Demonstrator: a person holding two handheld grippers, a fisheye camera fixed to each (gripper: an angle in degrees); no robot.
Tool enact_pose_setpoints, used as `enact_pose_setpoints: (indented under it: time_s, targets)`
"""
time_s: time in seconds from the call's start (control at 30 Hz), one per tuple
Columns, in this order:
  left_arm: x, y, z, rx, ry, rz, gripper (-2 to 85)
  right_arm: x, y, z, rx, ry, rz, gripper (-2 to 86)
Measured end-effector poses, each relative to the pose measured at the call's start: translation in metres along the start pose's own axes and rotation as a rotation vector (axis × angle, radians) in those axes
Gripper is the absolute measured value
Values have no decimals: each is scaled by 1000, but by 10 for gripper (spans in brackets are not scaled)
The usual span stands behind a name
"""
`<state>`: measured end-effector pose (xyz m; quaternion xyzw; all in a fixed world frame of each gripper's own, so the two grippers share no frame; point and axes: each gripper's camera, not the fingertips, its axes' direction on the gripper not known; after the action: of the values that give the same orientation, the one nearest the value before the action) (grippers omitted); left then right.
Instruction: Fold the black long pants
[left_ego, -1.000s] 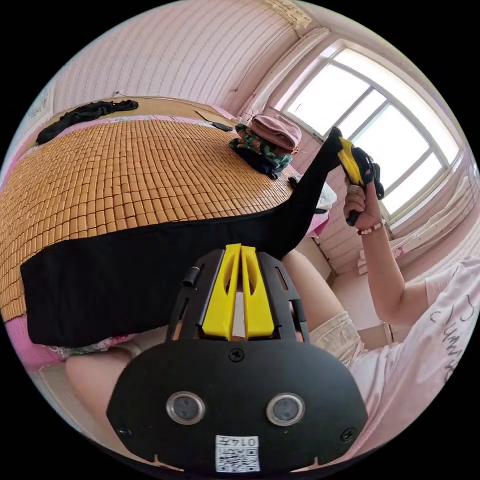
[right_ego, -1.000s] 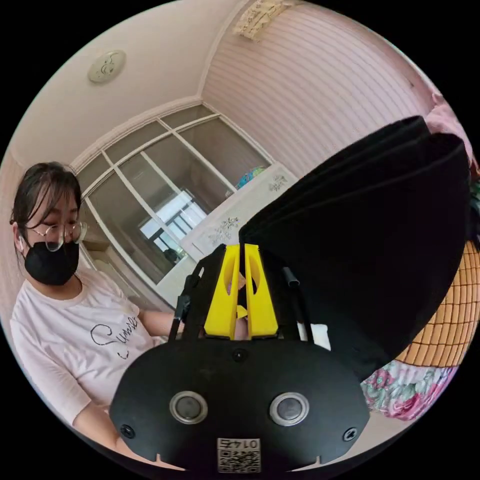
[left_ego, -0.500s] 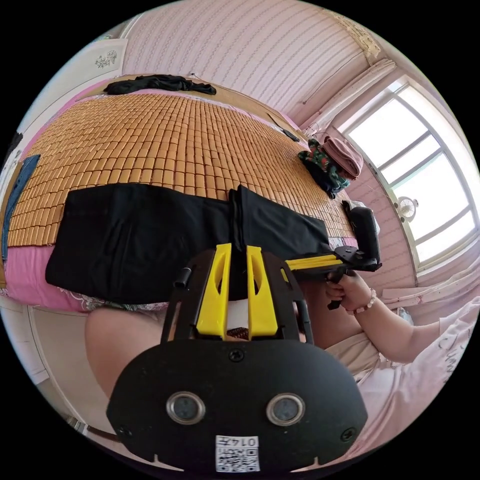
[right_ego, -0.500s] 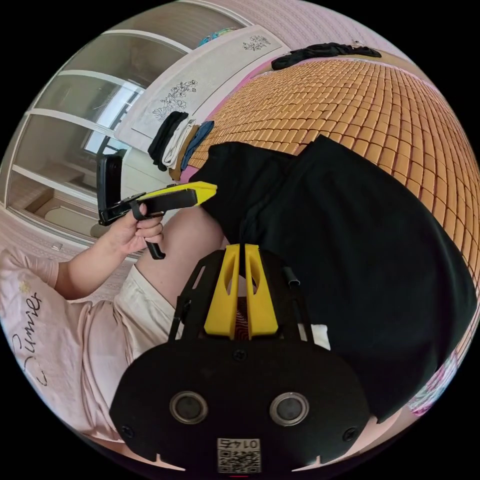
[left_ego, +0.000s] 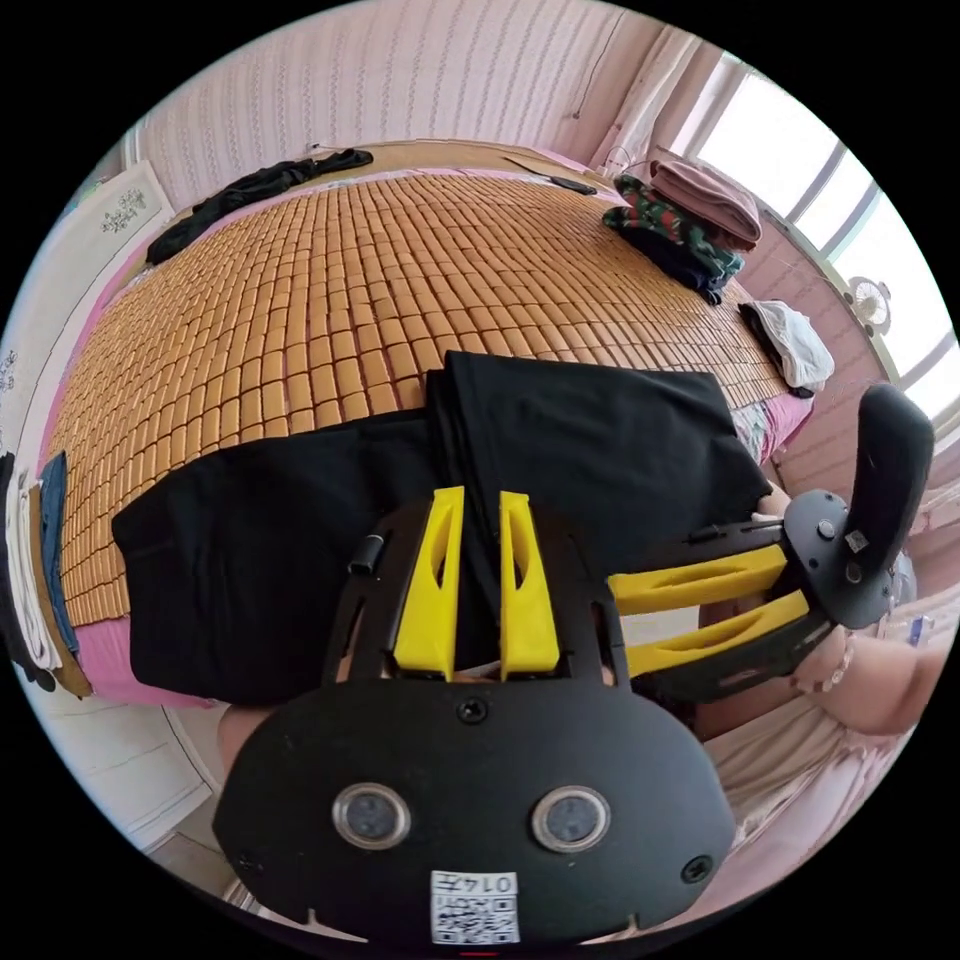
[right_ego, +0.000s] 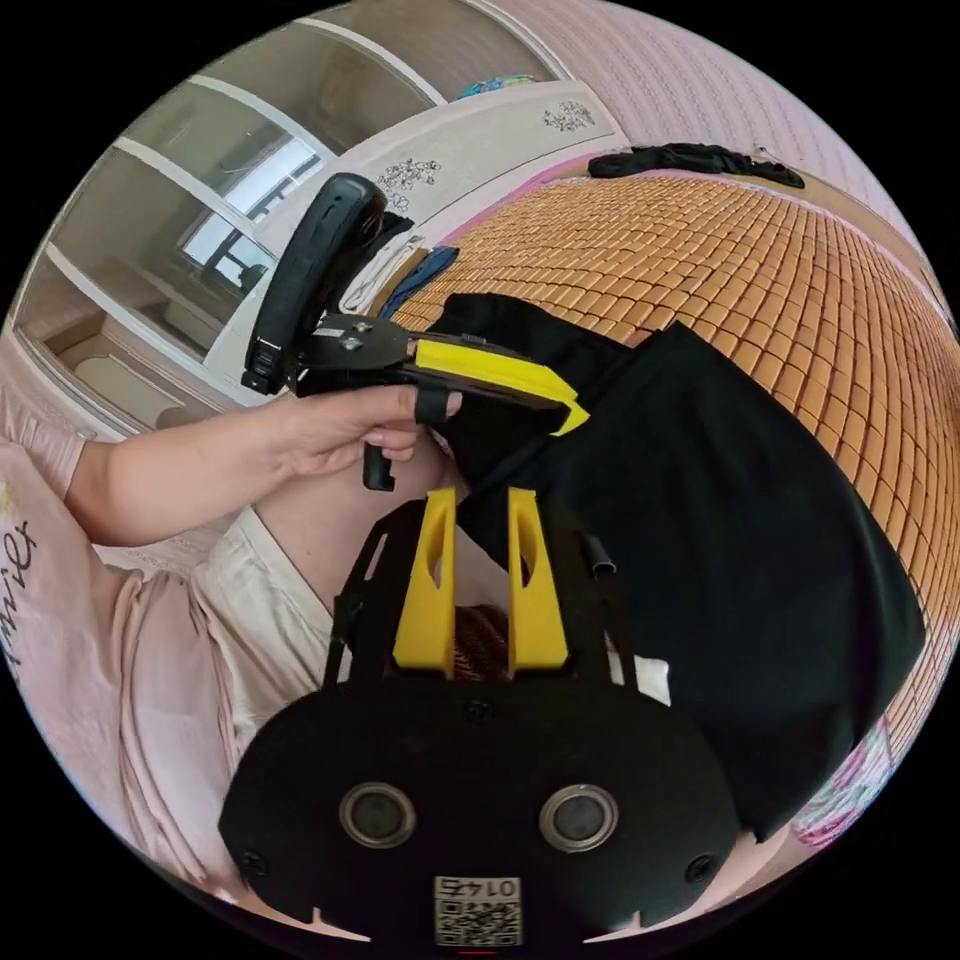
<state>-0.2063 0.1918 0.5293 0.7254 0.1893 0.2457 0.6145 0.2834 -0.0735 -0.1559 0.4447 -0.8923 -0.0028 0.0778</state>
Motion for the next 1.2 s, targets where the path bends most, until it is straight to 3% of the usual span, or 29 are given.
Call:
enact_pose_setpoints:
  time_s: [0.1,0.27,0.43,0.7,0.93,1.2]
  targets:
    - [3,0,16,-31,-14,0,61,-21,-6,35,-93,157,-59,96]
    - [8,1,11,-27,9,19,8,-44,-12,94,-224,373,-89,26]
    - [13,0,5,-22,24,19,8,-60,-12,108,-182,342,-108,16]
    - [22,-2,-13,-15,-3,-24,79,-80,-7,123,-90,312,-127,18]
    - [14,-1,1,-80,105,-106,-4,-96,-6,152,-86,297,-174,31]
    - [34,5,-13,-27,16,-80,7,-121,-6,206,-174,559,-245,124]
